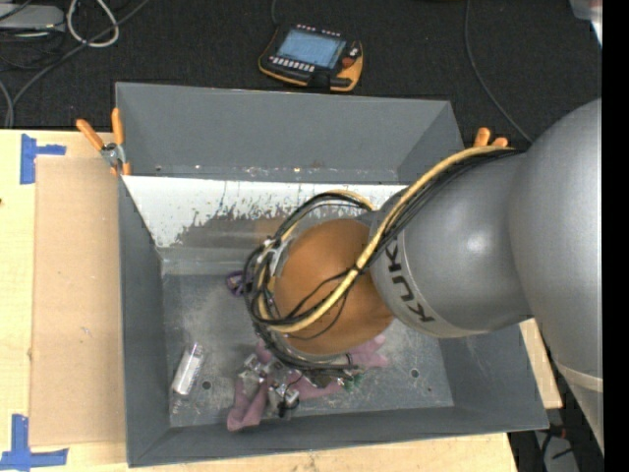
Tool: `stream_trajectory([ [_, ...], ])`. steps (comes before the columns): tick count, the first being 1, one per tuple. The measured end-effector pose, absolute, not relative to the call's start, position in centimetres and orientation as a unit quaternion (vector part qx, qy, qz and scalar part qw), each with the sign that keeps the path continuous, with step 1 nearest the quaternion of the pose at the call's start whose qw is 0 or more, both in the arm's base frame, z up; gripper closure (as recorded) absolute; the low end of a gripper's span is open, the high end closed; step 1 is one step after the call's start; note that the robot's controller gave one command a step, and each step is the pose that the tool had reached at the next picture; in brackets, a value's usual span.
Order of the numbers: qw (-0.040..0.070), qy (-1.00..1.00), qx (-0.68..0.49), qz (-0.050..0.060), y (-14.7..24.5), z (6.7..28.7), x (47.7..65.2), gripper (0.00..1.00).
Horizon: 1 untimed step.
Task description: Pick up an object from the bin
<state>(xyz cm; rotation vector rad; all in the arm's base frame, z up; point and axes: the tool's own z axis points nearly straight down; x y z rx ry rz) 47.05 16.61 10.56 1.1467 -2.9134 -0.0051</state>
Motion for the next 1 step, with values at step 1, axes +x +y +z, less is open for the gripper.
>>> stream_trajectory([
  [1, 0.001, -0.931, 0.366, -0.001, 16.68, 14.72, 47.29, 1.0],
])
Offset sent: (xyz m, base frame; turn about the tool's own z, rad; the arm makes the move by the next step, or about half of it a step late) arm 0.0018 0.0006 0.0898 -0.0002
